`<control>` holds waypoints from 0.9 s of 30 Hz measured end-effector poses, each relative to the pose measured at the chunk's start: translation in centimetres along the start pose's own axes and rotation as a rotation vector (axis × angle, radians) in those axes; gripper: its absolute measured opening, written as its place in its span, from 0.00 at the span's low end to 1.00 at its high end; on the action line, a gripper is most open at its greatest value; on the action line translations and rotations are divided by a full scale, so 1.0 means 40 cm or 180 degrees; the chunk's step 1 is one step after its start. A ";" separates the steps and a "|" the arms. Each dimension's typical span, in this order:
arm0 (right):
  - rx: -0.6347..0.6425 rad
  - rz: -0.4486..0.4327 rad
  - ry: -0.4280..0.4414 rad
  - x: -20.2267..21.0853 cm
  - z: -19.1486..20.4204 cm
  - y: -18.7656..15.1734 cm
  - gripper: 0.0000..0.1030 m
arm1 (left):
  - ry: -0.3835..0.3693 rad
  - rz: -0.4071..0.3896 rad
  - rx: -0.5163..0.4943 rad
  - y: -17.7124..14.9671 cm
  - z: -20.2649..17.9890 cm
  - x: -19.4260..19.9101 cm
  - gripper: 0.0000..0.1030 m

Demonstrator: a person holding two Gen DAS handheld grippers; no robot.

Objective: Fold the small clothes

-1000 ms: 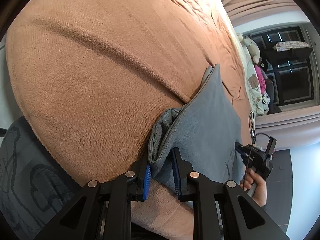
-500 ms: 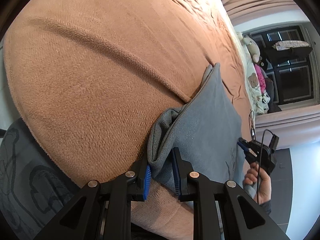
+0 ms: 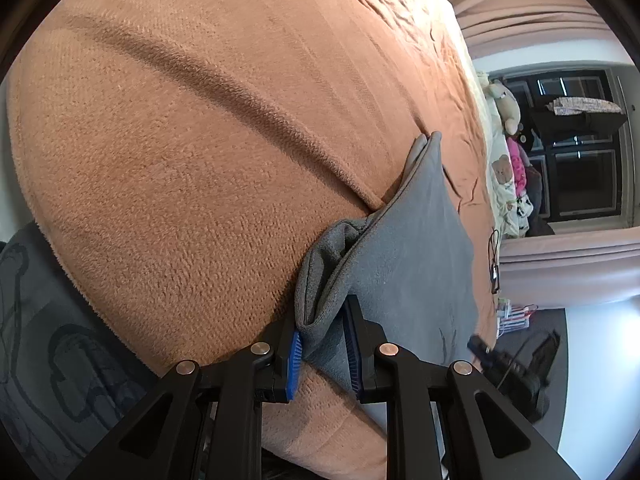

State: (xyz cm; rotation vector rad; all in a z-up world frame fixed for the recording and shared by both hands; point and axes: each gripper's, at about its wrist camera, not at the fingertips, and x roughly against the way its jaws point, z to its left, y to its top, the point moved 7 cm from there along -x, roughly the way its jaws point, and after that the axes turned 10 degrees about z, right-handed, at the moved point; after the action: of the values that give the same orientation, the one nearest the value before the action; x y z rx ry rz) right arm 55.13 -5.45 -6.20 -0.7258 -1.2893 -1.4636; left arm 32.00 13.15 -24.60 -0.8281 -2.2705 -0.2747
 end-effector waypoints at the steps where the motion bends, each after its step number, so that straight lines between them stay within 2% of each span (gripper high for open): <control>1: 0.0007 0.0001 0.0011 -0.002 0.001 -0.018 0.09 | 0.0003 -0.0003 -0.0003 0.001 -0.001 -0.001 0.20; 3: 0.0022 0.0001 0.0031 0.005 0.006 -0.056 0.09 | 0.0008 -0.0004 -0.0022 0.002 -0.007 -0.004 0.20; 7: 0.0004 -0.0038 0.0098 0.013 0.004 -0.134 0.09 | -0.0046 0.0038 -0.0061 -0.001 -0.016 -0.010 0.09; 9: 0.0019 -0.0094 0.0145 0.032 -0.005 -0.178 0.09 | -0.0098 0.0034 -0.0069 -0.003 -0.021 -0.005 0.08; 20: -0.0035 -0.0320 0.0276 0.066 0.004 -0.336 0.09 | -0.0535 -0.0005 -0.0287 -0.021 -0.117 0.055 0.06; 27: 0.0100 -0.0295 0.0241 0.069 0.020 -0.414 0.09 | -0.0710 0.0008 -0.0426 -0.032 -0.175 0.087 0.06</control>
State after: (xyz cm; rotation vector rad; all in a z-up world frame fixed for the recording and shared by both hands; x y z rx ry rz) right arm 38.65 -6.86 -9.21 -0.5912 -1.2995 -1.5274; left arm 33.05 11.00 -17.06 -0.9723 -2.4792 -0.3517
